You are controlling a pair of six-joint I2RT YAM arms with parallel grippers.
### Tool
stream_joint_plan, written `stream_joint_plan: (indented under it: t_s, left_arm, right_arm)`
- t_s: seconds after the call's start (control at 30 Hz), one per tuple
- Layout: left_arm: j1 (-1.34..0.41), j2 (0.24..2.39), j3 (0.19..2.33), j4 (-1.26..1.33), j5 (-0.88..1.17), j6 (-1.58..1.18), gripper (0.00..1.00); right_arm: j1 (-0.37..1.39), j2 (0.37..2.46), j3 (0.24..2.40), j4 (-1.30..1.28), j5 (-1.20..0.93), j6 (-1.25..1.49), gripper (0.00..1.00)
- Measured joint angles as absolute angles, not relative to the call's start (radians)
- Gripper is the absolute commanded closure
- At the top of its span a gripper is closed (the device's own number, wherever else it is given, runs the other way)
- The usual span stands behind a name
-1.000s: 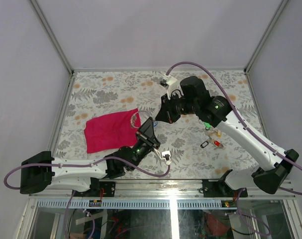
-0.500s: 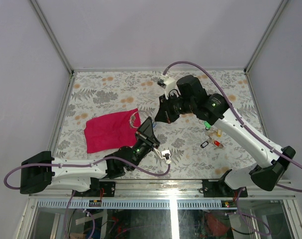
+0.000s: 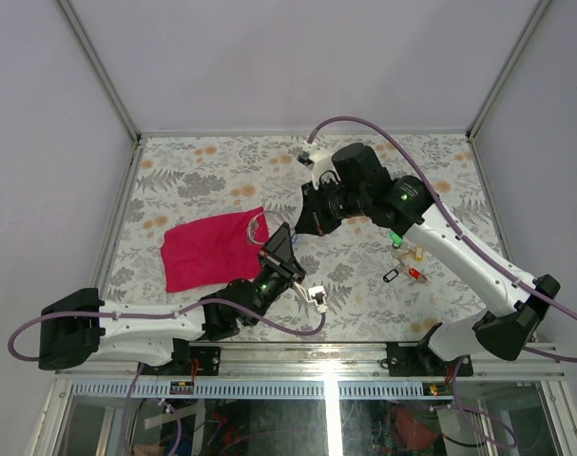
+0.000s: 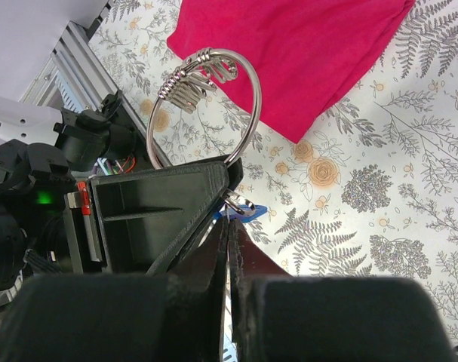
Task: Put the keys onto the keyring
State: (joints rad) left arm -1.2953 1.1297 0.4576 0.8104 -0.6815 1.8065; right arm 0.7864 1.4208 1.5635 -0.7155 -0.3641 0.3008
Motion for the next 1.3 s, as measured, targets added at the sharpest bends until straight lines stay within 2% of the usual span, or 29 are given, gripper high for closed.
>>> stream_joint_plan:
  t_s: [1.3]
  left_arm:
    - [-1.295, 1.155, 0.458, 0.776, -0.700, 1.813, 1.00]
  right_arm:
    - [0.825, 1.513, 1.686, -0.858, -0.252, 0.354, 1.00]
